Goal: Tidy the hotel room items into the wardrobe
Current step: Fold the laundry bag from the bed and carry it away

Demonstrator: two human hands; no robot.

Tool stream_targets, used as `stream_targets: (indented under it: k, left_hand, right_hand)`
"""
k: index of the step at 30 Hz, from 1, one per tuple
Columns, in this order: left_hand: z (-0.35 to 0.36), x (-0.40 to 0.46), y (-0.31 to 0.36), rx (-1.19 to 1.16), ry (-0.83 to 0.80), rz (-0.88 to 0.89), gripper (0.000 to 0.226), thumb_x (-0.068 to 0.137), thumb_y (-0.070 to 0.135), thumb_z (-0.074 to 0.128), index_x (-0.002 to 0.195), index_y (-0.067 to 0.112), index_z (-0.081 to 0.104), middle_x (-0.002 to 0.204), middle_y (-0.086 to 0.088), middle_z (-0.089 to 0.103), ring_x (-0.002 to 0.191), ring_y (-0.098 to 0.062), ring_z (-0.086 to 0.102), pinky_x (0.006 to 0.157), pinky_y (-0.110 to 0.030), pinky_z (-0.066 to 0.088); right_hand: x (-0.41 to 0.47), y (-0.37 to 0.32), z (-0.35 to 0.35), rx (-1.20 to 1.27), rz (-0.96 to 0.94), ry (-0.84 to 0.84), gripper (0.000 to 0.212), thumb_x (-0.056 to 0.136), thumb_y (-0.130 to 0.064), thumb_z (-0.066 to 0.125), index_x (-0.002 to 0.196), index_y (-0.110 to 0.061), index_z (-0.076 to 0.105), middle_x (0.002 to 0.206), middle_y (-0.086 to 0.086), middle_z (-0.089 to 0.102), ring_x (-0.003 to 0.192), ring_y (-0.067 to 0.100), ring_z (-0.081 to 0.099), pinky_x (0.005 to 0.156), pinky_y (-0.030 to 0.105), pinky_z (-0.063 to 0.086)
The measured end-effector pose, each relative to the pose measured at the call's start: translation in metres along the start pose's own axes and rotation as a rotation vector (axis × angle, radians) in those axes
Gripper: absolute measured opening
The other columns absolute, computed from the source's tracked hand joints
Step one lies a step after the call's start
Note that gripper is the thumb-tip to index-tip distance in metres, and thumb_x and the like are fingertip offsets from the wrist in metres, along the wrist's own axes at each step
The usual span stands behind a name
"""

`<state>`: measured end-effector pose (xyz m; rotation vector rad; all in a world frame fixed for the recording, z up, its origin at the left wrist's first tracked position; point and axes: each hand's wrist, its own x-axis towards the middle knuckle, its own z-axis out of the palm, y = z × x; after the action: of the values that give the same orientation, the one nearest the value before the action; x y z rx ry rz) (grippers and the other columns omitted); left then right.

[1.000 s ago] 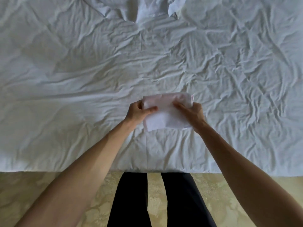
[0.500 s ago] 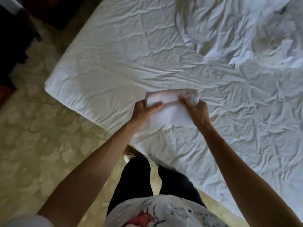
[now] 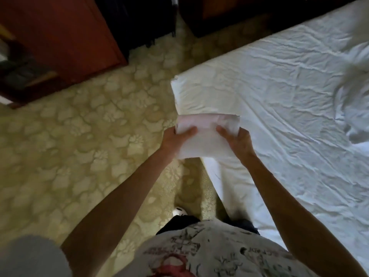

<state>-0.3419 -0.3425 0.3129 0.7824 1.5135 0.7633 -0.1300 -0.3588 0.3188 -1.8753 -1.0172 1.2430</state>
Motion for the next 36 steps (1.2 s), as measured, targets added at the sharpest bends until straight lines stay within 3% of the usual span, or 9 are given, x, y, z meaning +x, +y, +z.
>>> stream_targets:
  k: [3,8,12,15,18,23,26,30,36]
  left_hand:
    - [-0.089,-0.006,0.003,-0.048,0.107,0.023,0.020,0.079,0.031,0.085,0.088,0.019,0.073,0.081,0.007,0.074,0.066,-0.002,0.070,0.054,-0.021,0.056]
    - [-0.211,-0.015,0.000,-0.184,0.321,0.042,0.033,0.073,0.037,0.089,0.092,0.014,0.076,0.090,-0.001,0.078,0.085,-0.019,0.076,0.075,-0.038,0.063]
    - [-0.289,-0.019,-0.003,-0.304,0.484,0.042,0.028,0.077,0.029,0.087,0.091,0.009,0.074,0.083,0.001,0.078,0.078,-0.013,0.075,0.062,-0.026,0.059]
    - [-0.344,-0.004,-0.012,-0.348,0.592,0.010,0.033,0.073,0.034,0.089,0.092,0.012,0.076,0.088,-0.001,0.078,0.085,-0.018,0.076,0.073,-0.034,0.062]
    - [-0.396,0.027,-0.013,-0.382,0.667,0.010,0.039,0.070,0.039,0.090,0.095,0.012,0.077,0.091,-0.002,0.079,0.087,-0.017,0.076,0.076,-0.035,0.062]
    - [-0.477,0.098,0.026,-0.417,0.780,-0.017,0.036,0.070,0.042,0.089,0.088,0.014,0.076,0.083,-0.001,0.078,0.079,-0.016,0.076,0.063,-0.028,0.060]
    - [-0.525,0.137,0.059,-0.456,0.811,-0.033,0.049,0.064,0.049,0.091,0.091,0.012,0.076,0.087,-0.003,0.078,0.083,-0.020,0.076,0.073,-0.038,0.063]
    - [-0.580,0.185,0.106,-0.478,0.875,-0.020,0.031,0.074,0.042,0.086,0.081,0.017,0.069,0.079,0.004,0.073,0.072,-0.010,0.072,0.058,-0.023,0.057]
    - [-0.658,0.241,0.135,-0.549,0.936,-0.052,0.032,0.074,0.041,0.086,0.083,0.016,0.070,0.083,0.001,0.074,0.078,-0.015,0.073,0.063,-0.027,0.059]
  right_hand:
    - [-0.003,-0.042,0.082,-0.064,-0.076,-0.105,0.039,0.076,-0.052,0.081,0.084,-0.015,0.069,0.079,0.001,0.070,0.068,0.013,0.065,0.054,0.026,0.049]
    - [-0.012,-0.101,0.209,-0.069,-0.209,-0.288,0.018,0.085,-0.036,0.078,0.089,-0.026,0.063,0.076,-0.020,0.060,0.068,-0.010,0.055,0.049,0.003,0.041]
    - [-0.008,-0.142,0.301,-0.102,-0.263,-0.455,0.027,0.084,-0.040,0.078,0.093,-0.016,0.070,0.082,-0.009,0.068,0.073,0.003,0.065,0.060,0.009,0.051]
    - [0.001,-0.172,0.368,-0.157,-0.284,-0.562,0.031,0.083,-0.041,0.078,0.085,-0.012,0.071,0.071,-0.007,0.067,0.066,0.012,0.065,0.058,0.011,0.048]
    - [0.028,-0.200,0.440,-0.197,-0.264,-0.635,0.035,0.078,-0.046,0.081,0.077,-0.012,0.073,0.070,-0.005,0.072,0.073,0.019,0.072,0.062,0.026,0.054]
    - [0.083,-0.265,0.541,-0.221,-0.307,-0.719,0.030,0.082,-0.043,0.078,0.081,-0.014,0.073,0.077,-0.003,0.075,0.071,0.012,0.070,0.059,0.024,0.053]
    - [0.114,-0.313,0.593,-0.255,-0.330,-0.747,0.033,0.081,-0.045,0.078,0.085,-0.013,0.074,0.080,-0.003,0.075,0.072,0.009,0.070,0.060,0.023,0.054]
    - [0.153,-0.372,0.662,-0.311,-0.380,-0.771,0.033,0.081,-0.048,0.077,0.082,-0.015,0.071,0.079,-0.006,0.072,0.074,0.007,0.069,0.063,0.025,0.054]
    - [0.192,-0.433,0.758,-0.377,-0.409,-0.824,0.032,0.082,-0.048,0.076,0.072,-0.019,0.067,0.074,-0.010,0.069,0.068,0.003,0.064,0.060,0.026,0.050]
